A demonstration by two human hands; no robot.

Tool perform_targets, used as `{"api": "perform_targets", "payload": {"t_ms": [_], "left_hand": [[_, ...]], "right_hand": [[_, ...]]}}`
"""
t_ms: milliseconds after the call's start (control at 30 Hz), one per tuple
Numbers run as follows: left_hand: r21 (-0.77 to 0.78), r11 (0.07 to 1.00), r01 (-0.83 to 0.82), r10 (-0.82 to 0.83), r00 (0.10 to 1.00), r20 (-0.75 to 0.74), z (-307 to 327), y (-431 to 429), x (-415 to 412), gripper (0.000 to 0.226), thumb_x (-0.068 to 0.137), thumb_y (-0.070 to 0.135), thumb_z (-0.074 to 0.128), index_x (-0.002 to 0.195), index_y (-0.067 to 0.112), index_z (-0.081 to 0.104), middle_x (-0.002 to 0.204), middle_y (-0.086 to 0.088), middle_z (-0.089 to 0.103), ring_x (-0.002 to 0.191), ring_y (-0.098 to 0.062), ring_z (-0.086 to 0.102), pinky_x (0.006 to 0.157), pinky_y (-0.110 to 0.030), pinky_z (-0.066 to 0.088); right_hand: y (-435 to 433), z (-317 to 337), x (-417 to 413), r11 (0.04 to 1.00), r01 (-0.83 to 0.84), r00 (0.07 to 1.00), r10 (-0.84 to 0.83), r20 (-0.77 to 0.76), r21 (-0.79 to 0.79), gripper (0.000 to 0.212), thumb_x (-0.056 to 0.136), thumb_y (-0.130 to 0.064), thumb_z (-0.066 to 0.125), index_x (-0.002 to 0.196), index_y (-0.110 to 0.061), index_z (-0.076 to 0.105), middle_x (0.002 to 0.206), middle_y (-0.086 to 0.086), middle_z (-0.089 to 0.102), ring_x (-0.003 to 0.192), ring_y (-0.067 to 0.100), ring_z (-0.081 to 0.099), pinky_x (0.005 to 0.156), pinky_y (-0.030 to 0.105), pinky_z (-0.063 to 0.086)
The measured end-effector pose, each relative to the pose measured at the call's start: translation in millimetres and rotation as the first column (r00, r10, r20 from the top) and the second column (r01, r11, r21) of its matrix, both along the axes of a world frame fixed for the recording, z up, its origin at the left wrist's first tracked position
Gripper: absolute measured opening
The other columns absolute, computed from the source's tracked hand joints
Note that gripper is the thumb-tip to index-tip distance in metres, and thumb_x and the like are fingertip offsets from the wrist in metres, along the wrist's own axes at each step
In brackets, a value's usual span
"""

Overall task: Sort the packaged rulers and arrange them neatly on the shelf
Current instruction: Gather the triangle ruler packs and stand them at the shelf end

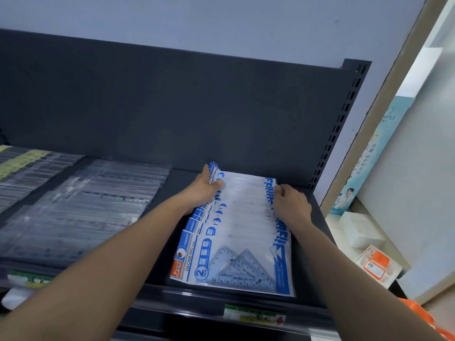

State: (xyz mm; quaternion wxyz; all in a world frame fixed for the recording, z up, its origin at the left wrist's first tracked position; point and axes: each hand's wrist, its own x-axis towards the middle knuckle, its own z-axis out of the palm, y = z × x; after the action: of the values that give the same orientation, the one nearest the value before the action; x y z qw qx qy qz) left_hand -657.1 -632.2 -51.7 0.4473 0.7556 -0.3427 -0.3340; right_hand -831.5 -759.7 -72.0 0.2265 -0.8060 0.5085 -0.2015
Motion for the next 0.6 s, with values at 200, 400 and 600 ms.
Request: {"api": "perform_targets", "payload": {"t_ms": [200, 400, 600], "left_hand": [[0.045, 0.998, 0.047, -0.047, 0.999, -0.008, 5, 1, 3, 0.072, 0.101, 0.035, 0.044, 0.153, 0.028, -0.006, 0.156, -0.003, 0.027, 0.114, -0.023, 0.058, 0.09, -0.037, 0.051], [0.068, 0.994, 0.08, -0.085, 0.994, 0.075, 3, 4, 4, 0.071, 0.103, 0.032, 0.04, 0.153, 0.026, -0.011, 0.147, -0.001, 0.043, 0.103, -0.015, 0.056, 0.09, -0.028, 0.044], [0.013, 0.998, 0.067, -0.068, 0.997, 0.045, 0, 2, 6, 0.07, 0.102, 0.03, 0.042, 0.153, 0.031, -0.006, 0.148, 0.003, 0.041, 0.103, -0.014, 0.058, 0.088, -0.029, 0.047]], "right_hand": [[0, 0, 3, 0.997, -0.028, 0.997, 0.023, 0.067, 0.066, 0.032, 0.103, -0.033, 0.028, 0.104, -0.017, 0.055, 0.108, 0.003, 0.063, 0.096, 0.023, 0.058, 0.094, 0.043, 0.045], [-9, 3, 15, 0.965, -0.025, 0.987, -0.018, 0.161, 0.261, 0.048, 0.101, -0.038, 0.028, 0.146, -0.02, 0.029, 0.119, 0.005, 0.056, 0.118, 0.03, 0.051, 0.11, 0.048, 0.032], [-18, -4, 17, 0.9, -0.066, 0.942, -0.086, 0.324, 0.432, 0.055, 0.098, -0.037, 0.035, 0.15, -0.03, 0.02, 0.114, -0.004, 0.054, 0.128, 0.032, 0.043, 0.109, 0.049, 0.035]]}}
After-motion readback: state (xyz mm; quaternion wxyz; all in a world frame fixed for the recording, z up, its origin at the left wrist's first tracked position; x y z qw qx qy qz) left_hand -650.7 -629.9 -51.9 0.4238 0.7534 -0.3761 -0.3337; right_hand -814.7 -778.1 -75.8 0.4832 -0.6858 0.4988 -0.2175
